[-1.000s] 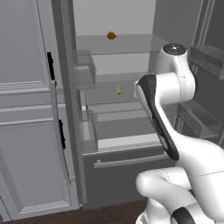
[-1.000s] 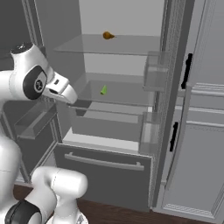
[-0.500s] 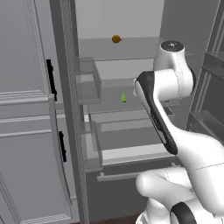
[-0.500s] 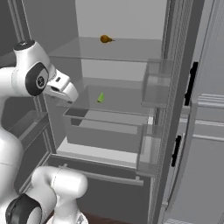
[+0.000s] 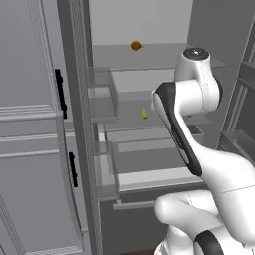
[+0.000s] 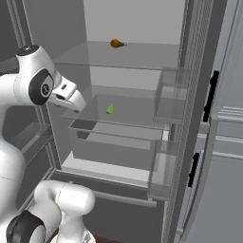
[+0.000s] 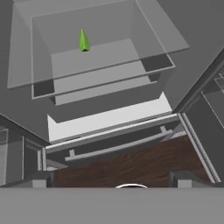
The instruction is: Grab a lemon wedge from the fridge and one ice cube from the ice bowl, and put them in the glass of lemonade.
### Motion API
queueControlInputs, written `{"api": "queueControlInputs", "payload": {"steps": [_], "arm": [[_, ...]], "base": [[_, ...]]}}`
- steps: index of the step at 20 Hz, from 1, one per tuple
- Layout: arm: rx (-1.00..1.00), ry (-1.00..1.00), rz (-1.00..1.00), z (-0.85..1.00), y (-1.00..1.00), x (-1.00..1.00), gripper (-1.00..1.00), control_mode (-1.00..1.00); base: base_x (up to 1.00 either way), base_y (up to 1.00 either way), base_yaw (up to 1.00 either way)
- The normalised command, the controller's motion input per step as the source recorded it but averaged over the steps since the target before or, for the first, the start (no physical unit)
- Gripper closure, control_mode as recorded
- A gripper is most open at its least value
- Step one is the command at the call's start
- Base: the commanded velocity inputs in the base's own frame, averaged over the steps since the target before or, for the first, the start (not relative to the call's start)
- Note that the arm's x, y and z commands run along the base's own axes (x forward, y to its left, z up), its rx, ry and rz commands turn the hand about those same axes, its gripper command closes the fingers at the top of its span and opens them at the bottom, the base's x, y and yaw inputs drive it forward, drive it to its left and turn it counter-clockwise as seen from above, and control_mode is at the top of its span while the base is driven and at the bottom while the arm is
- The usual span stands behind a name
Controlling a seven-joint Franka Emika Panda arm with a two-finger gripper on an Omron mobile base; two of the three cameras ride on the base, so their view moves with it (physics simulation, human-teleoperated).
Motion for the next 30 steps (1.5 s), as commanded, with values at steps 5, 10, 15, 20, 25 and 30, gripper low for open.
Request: {"api": "queueControlInputs", "payload": {"steps": [5, 10, 15, 20, 25, 30], "arm": [[0.08, -0.03, 0.07, -0.4, -0.12, 0.29, -1.0, -1.0], [0.06, -0.01, 0.05, -0.26, -0.14, 0.01, -1.0, -1.0], [0.0, 0.0, 0.0, -0.28, 0.0, 0.16, -1.0, -1.0], [0.0, 0.01, 0.0, -0.56, -0.08, 0.7, -1.0, -1.0], [0.0, -0.07, 0.01, -0.57, 0.0, 0.52, -1.0, -1.0], [0.0, -0.02, 0.0, -0.06, 0.03, 0.27, -1.0, -1.0]], "base": [[0.0, 0.0, 0.0], [0.0, 0.0, 0.0], [0.0, 0.0, 0.0], [0.0, 0.0, 0.0], [0.0, 0.0, 0.0], [0.0, 0.0, 0.0]]}}
